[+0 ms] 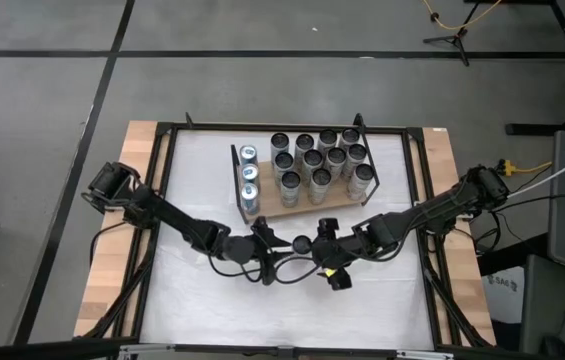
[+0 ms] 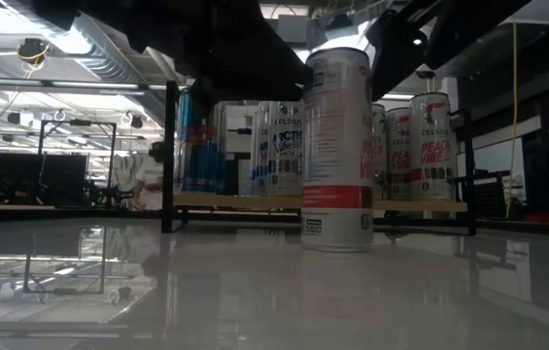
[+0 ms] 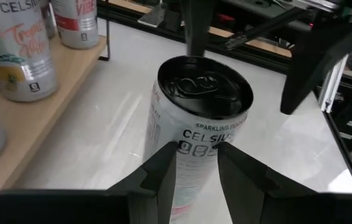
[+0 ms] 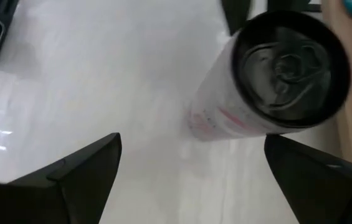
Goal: Place canned beverage on shelf
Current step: Put the white-pink soda can on the shelf aligned with the other white-pink soda can
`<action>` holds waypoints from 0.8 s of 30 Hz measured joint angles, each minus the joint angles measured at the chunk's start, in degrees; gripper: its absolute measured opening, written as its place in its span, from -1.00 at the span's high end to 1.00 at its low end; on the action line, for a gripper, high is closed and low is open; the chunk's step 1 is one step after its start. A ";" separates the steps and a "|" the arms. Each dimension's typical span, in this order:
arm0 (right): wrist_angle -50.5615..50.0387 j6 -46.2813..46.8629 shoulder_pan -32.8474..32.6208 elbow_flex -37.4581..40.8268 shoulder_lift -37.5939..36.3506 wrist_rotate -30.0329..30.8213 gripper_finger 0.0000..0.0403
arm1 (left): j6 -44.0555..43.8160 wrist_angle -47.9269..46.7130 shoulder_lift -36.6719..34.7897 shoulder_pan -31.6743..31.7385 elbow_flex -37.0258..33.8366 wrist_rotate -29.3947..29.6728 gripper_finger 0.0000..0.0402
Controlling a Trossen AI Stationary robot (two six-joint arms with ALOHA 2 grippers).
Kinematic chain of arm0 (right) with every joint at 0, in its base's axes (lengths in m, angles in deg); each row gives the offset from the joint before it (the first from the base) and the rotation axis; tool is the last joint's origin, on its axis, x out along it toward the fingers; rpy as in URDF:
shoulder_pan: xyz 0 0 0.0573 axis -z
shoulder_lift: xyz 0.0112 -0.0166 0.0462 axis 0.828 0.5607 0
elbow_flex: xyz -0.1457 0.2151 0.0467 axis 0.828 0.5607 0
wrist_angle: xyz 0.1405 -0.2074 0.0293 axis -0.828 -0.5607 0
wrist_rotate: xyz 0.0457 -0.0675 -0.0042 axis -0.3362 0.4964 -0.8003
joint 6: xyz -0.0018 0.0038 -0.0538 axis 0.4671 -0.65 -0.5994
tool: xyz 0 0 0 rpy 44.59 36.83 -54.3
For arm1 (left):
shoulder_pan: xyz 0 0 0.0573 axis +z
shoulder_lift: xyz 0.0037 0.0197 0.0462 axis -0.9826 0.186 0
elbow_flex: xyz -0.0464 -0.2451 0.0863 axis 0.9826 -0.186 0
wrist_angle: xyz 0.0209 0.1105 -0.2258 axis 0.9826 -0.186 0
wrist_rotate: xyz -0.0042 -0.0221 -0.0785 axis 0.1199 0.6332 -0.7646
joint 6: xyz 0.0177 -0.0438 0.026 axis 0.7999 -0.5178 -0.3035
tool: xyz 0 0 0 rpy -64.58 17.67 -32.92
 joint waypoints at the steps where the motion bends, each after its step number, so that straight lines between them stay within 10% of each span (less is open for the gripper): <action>1: -0.05 0.02 0.00 0.00 0.00 -0.45 -0.94 | 0.07 0.00 0.00 0.21 -0.01 0.03 0.44; 24: 3.42 -0.68 0.00 0.04 0.24 -11.81 -0.94 | 9.05 -0.74 0.07 1.81 -0.01 5.34 0.44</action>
